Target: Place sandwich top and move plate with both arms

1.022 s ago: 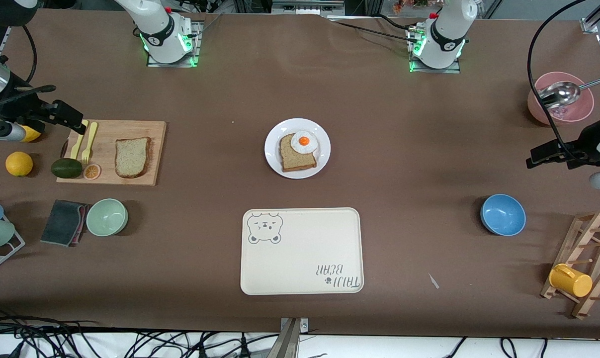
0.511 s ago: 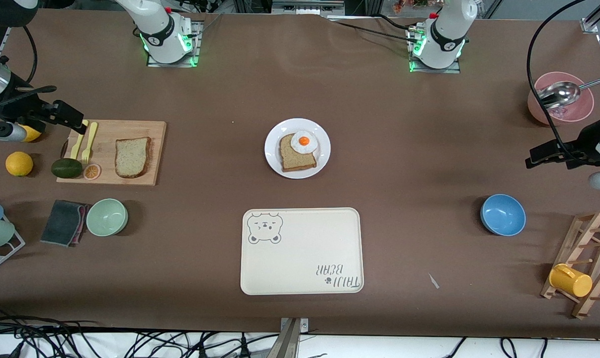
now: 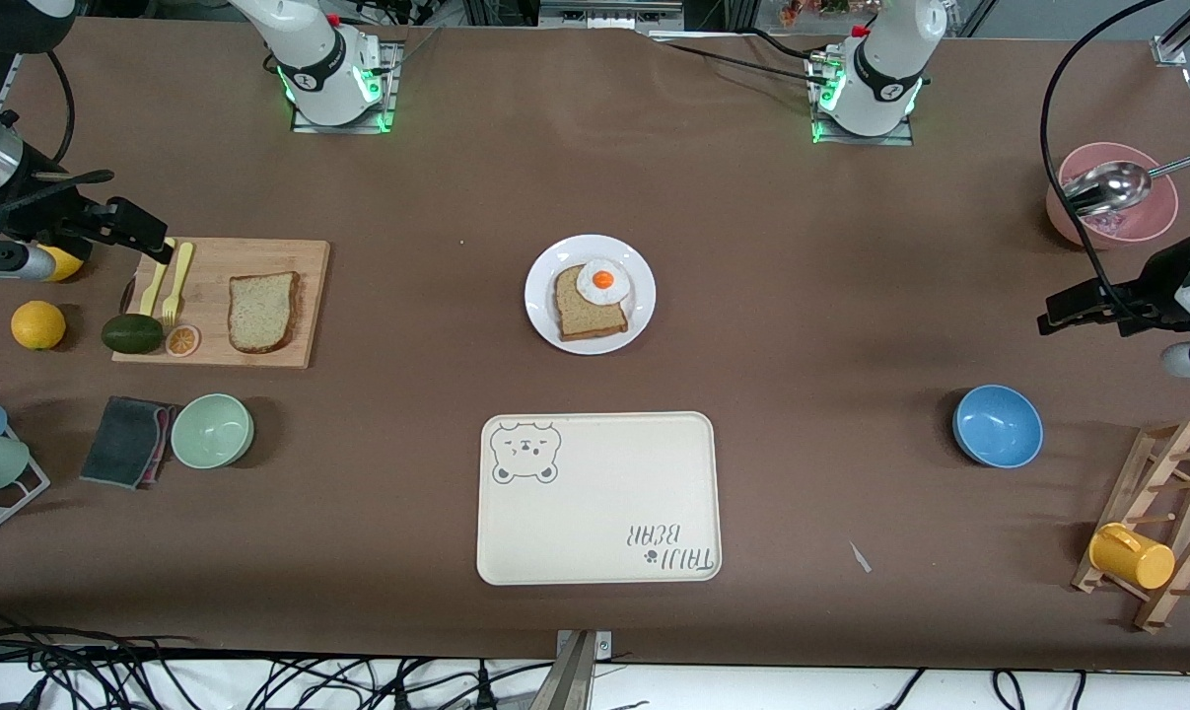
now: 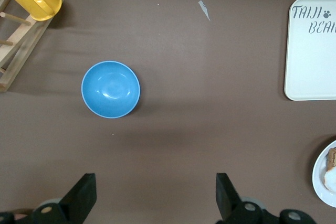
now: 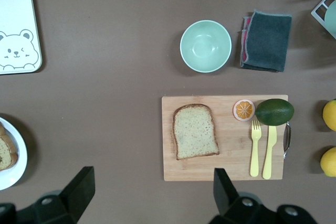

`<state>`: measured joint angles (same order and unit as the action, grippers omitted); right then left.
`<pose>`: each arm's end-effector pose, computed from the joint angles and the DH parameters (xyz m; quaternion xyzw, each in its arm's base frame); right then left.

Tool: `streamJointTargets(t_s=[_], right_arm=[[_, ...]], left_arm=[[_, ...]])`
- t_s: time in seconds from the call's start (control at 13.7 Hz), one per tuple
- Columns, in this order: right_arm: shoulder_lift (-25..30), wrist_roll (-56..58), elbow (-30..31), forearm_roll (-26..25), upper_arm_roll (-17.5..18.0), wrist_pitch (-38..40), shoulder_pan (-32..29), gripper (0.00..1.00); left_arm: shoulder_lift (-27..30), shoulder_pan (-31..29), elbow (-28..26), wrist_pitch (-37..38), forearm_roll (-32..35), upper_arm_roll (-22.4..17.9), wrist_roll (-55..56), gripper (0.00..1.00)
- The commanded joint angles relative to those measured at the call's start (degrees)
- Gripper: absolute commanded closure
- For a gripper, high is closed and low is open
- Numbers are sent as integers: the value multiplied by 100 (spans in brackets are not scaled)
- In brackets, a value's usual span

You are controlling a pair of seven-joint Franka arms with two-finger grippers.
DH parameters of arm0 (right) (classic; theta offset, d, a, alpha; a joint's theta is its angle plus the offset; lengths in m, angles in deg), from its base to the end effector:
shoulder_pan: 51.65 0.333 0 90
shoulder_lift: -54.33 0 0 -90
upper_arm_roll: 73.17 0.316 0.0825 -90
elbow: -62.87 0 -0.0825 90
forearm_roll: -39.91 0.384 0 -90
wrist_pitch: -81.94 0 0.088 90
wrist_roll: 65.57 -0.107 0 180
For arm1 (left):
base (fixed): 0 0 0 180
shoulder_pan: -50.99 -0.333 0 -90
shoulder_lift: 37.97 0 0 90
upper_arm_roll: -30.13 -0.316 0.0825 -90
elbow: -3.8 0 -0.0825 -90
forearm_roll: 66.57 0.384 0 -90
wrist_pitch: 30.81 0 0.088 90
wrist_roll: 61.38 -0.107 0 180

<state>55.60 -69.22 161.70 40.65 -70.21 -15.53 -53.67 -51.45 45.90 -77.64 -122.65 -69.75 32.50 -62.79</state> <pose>0.5547 0.0106 0.5749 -0.9997 0.0245 0.0010 0.0058 0.6251 0.0268 0.5591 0.9990 0.0135 -0.0256 0.0335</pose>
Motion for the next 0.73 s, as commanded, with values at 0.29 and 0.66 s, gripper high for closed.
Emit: streamJointTargets(t_s=[0.29,0.66], right_arm=[[31,-92,31,-83,38,-36,9,0],[119,-101,40,-30,99,-166,9,0]], left_arm=[[3,52,-48,-27,-122,-18,79,0],[3,52,-56,-27,-121,-18,79,0]])
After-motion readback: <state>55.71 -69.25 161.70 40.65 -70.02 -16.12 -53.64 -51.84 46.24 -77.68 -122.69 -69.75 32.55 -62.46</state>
